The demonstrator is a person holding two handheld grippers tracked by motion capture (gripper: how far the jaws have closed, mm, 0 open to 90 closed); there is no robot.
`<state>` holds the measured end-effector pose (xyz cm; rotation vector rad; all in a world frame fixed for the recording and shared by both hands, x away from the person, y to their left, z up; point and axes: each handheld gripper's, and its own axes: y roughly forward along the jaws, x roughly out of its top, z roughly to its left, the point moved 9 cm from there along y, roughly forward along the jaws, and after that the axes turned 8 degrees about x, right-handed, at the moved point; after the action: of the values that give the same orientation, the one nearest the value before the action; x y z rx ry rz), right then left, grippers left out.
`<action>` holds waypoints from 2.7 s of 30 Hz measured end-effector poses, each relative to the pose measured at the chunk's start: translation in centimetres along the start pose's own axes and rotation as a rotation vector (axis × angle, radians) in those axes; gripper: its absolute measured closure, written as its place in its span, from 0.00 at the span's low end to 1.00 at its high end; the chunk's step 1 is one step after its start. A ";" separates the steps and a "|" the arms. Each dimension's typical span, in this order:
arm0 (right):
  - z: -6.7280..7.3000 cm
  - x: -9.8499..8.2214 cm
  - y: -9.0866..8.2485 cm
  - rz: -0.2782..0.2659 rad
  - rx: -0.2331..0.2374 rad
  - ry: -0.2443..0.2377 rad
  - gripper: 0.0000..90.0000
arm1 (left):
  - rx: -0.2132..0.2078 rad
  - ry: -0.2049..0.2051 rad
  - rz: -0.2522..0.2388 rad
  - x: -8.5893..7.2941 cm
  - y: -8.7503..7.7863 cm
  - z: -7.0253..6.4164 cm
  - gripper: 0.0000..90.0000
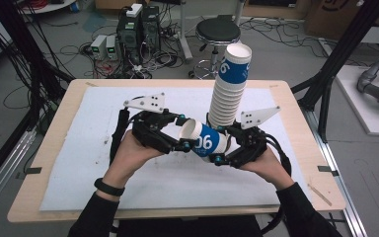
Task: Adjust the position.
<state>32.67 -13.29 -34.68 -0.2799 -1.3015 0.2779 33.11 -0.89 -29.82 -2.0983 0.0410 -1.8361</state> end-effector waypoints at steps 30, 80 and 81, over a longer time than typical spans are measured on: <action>0.4 1.5 -0.5 -0.185 0.017 0.017 0.15 | -0.042 -0.054 -0.197 1.3 -0.9 0.2 0.33; 0.7 1.9 -1.7 -0.132 0.009 -0.015 0.16 | -0.043 0.005 -0.062 0.2 -0.4 -0.2 0.33; 0.7 2.0 -1.8 -0.138 0.004 -0.017 0.16 | -0.044 0.004 -0.071 0.3 -0.5 -0.2 0.33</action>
<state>32.57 -14.23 -32.10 -0.1833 -1.3301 0.1659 32.87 -0.57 -29.42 -2.1526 0.0078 -1.8963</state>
